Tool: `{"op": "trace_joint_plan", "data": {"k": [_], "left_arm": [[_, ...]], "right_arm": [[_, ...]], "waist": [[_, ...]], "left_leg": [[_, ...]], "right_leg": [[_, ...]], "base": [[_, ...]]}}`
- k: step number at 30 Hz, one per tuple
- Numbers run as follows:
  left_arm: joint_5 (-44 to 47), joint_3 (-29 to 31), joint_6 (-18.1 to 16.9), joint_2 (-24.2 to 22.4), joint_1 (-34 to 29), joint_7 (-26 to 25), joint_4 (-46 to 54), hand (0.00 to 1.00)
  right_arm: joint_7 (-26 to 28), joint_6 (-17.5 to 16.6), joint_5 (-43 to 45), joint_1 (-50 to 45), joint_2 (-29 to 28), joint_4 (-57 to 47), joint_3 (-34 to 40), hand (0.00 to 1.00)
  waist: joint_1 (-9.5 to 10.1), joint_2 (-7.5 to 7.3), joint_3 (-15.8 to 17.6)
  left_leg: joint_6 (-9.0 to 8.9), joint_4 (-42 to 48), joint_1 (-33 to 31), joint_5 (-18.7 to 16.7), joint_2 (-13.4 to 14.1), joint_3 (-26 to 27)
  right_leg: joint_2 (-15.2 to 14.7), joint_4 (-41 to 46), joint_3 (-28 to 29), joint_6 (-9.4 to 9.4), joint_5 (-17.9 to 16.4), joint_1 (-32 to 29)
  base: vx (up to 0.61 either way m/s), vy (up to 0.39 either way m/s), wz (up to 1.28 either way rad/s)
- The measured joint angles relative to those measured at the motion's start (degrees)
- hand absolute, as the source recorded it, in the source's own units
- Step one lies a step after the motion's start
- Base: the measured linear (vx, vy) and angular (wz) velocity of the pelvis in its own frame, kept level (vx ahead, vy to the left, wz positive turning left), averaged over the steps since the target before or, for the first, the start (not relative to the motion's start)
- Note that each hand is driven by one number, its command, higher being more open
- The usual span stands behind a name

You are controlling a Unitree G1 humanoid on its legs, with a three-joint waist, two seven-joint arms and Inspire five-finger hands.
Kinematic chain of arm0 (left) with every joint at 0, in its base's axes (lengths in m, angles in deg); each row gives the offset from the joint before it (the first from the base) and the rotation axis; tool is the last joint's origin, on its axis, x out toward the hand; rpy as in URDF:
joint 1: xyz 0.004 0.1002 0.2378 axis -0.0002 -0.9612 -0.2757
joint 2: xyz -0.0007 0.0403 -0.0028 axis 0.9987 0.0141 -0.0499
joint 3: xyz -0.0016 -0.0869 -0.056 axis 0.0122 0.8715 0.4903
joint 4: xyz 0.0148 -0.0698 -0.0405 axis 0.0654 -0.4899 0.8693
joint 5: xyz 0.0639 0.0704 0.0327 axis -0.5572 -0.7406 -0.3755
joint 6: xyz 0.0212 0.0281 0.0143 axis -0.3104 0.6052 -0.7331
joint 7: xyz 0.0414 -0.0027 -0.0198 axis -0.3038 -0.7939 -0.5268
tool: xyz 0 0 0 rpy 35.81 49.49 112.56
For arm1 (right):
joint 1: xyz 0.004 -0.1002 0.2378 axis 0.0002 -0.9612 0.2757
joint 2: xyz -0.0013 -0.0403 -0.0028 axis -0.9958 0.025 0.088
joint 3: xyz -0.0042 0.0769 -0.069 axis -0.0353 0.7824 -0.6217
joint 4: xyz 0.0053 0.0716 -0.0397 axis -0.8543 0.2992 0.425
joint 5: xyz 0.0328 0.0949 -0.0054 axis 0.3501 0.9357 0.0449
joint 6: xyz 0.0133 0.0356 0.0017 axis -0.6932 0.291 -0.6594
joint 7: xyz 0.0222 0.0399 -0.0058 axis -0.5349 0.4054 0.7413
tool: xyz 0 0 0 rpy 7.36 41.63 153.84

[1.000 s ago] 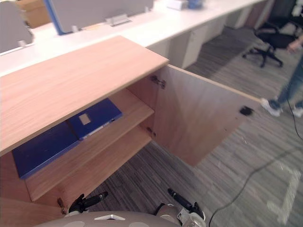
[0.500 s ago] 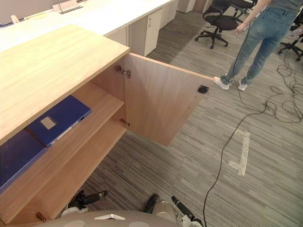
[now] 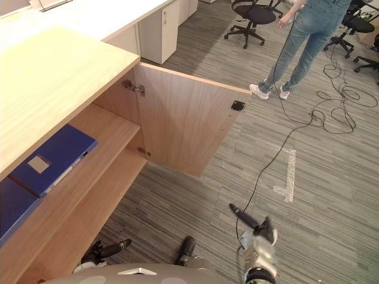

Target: Walk over to the cabinet, pick up the folder, carry it to the office cabinet, place the folder inside the office cabinet, then close the office cabinet door

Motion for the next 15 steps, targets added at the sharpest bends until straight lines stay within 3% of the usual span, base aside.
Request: {"op": "trace_joint_plan", "data": {"k": [2, 3, 6, 9, 10, 11, 12, 13, 14, 15], "left_arm": [[0.33, -1.35, 0.00, 0.10, 0.03, 0.15, -0.22, 1.00], [0.55, -1.81, 0.03, 0.33, -0.48, 0.20, -0.30, 1.00], [0.46, -3.81, 0.05, 2.30, -0.62, 0.85, -0.20, 1.00], [0.49, -3.82, 0.09, 2.73, -1.38, 1.06, -0.20, 1.00], [0.54, -3.74, 0.10, 2.93, -1.50, 1.21, -0.04, 1.00], [0.63, -3.78, -0.07, 2.95, -1.42, 1.39, 0.36, 1.00], [0.62, -3.88, -0.32, 2.44, -1.56, 1.67, 0.46, 1.00], [0.65, -4.39, -0.19, 2.32, -2.43, 1.59, 0.71, 1.00], [0.67, -4.99, -0.16, 2.68, -3.04, 1.33, 0.86, 1.00], [0.72, -5.01, -0.10, 3.20, -3.60, 1.30, 0.89, 1.00]], "right_arm": [[0.10, -1.17, 1.45, 1.42, 2.28, -0.02, -0.57, 1.00], [0.53, -1.40, 2.75, 1.64, 2.80, -0.24, -1.26, 1.00], [2.04, -1.46, 4.61, 1.85, 2.74, -0.43, -3.51, 1.00], [2.70, -1.40, 4.56, 2.39, 3.75, -1.25, -6.29, 1.00], [2.70, -1.18, 4.56, 2.66, 4.52, -2.55, -7.07, 1.00], [2.58, -1.19, 4.56, 3.14, 5.46, -3.22, -7.45, 1.00], [2.45, -1.14, 4.59, 4.41, 7.88, -3.22, -7.83, 1.00], [2.63, -0.86, 4.56, 6.73, 9.63, -3.26, -9.17, 1.00], [3.02, -0.84, 4.56, 8.44, 10.38, -3.80, -10.18, 1.00], [3.28, -0.84, 4.57, 9.26, 10.64, -4.31, -10.35, 1.00]], "waist": [[-0.02, 0.45, -0.33], [-0.22, 0.99, -1.62], [-0.27, 0.11, -2.30], [-0.38, 0.35, -2.27], [-0.22, 0.00, -2.17], [-0.01, -0.97, -1.65], [-0.34, 0.82, -2.46], [0.23, 1.27, -2.56], [-0.18, 2.16, -3.08], [-0.18, 1.99, -3.04]], "left_leg": [[-1.06, -3.67, -1.67, 2.96, 1.30, -0.54], [-0.86, -3.95, -1.40, 3.24, 0.65, -0.77], [-0.88, -2.30, -1.43, 3.25, -0.80, -1.14], [-0.90, 0.87, -2.18, 3.24, -1.42, -1.69], [-1.20, 6.33, -4.52, 3.06, -1.76, -2.49], [-0.01, 8.31, -6.37, 0.94, -1.57, -2.85], [0.70, -3.26, -5.71, 4.15, -1.17, -3.35], [0.25, -5.94, -4.08, 7.35, -2.52, -2.81], [0.04, -5.34, -4.27, 7.10, -2.72, -3.23], [0.05, -4.90, -4.46, 7.06, -2.78, -3.48]], "right_leg": [[-0.29, 0.00, 0.84, 1.64, 1.16, 0.16], [-0.69, -0.16, 1.79, 2.26, 1.59, 0.23], [-1.68, -0.13, 4.00, 2.36, 1.57, 0.38], [-3.00, -0.14, 4.30, 2.35, 1.58, 0.91], [-5.21, -0.08, 4.28, 2.50, 1.78, 1.12], [-6.99, -0.12, 4.33, 3.06, 2.17, 1.48], [-6.97, -0.14, 4.08, 3.42, 2.37, 1.60], [-7.45, -0.26, 5.03, 4.06, 2.60, 1.62], [-7.81, -0.01, 5.65, 4.07, 2.59, 1.66], [-8.05, 0.06, 5.80, 4.06, 2.60, 1.78]], "base": [[-0.04, 0.107, -0.23], [0.01, 0.144, -0.12], [0.06, 0.164, -0.08], [0.07, 0.097, -0.03], [0.06, 0.136, 0.12], [0.02, 0.145, 0.32], [0.00, 0.124, 0.07], [0.00, 0.117, -0.03], [0.04, 0.112, -0.17], [0.06, 0.090, 0.10]]}}
